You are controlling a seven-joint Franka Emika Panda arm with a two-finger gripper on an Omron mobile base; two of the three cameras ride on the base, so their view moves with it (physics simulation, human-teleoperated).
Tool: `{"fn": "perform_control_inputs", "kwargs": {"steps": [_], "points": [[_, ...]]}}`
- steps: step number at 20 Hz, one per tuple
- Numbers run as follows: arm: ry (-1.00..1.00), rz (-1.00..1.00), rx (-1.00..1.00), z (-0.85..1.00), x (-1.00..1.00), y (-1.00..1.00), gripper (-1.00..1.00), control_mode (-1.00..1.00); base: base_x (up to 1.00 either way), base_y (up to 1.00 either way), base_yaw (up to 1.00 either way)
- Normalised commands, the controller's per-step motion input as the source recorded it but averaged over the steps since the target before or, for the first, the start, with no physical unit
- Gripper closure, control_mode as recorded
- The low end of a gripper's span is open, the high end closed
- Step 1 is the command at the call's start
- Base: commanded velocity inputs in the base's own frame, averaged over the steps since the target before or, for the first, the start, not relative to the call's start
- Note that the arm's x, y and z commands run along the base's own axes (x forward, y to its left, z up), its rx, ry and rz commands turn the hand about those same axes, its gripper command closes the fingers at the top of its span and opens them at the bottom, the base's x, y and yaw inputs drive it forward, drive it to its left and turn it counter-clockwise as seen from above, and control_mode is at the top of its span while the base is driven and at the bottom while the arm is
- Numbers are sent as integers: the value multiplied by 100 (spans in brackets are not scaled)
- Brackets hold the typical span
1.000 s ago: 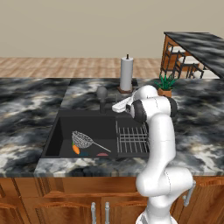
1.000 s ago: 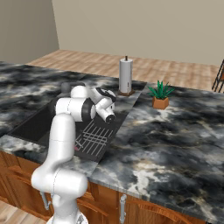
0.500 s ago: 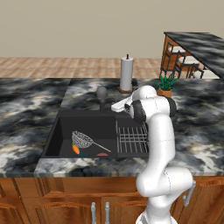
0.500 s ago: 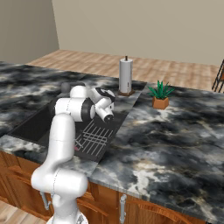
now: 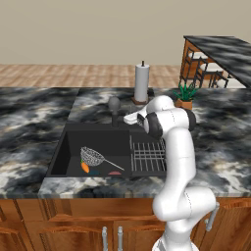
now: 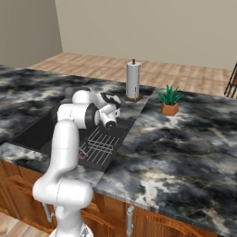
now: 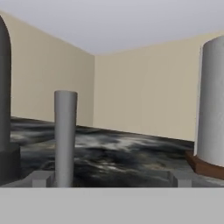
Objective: Pick the teapot and strainer and place them in the sink. Then turn on the water.
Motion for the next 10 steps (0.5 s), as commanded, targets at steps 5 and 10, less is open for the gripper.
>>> {"fn": "perform_control_inputs", "kwargs": {"steps": [5, 10], "points": [[0, -14, 0, 0, 9, 0, -100, -100, 0, 0, 0], [0, -14, 0, 0, 5, 0, -100, -100, 0, 0, 0]]}}
